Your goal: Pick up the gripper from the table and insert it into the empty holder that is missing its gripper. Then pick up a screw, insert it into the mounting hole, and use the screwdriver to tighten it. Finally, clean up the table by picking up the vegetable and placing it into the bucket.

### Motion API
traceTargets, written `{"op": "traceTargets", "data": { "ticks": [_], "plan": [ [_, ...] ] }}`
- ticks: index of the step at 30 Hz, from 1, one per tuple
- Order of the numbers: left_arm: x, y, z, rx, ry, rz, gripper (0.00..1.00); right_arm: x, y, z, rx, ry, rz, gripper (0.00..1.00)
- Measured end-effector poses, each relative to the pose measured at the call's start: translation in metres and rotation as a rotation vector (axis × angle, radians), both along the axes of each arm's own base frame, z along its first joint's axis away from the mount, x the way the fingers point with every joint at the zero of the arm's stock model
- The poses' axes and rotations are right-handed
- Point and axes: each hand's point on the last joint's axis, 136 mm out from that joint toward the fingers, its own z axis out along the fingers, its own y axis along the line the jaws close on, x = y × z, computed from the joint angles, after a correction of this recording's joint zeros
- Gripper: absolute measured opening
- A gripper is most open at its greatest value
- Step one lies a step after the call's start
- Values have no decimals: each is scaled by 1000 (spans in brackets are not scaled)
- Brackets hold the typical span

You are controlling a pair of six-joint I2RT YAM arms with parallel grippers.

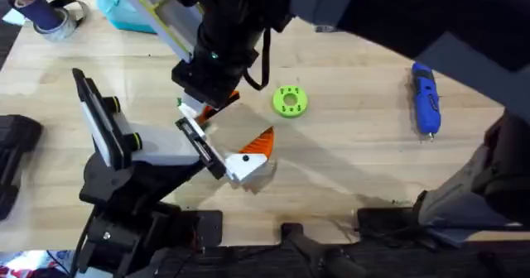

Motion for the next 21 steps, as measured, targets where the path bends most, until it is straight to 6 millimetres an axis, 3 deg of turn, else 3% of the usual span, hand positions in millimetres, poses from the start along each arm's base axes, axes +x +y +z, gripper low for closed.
{"op": "traceTargets", "data": {
  "ticks": [5, 7, 11, 12, 21],
  "plan": [
    [0, 0, 0, 0, 0, 0, 989, 0, 0, 0, 0, -1, 2, 32],
    [0, 0, 0, 0, -1, 0, 989, 0, -1, -1, -3, -1, 5, 248],
    [0, 0, 0, 0, -1, 1, 989, 5, -7, -3, -25, -13, -10, 865],
    [0, 0, 0, 0, -1, 1, 989, 9, -9, -2, -29, -19, -18, 955],
    [0, 0, 0, 0, -1, 0, 989, 26, -39, 6, -48, -15, -87, 995]
  ]
}}
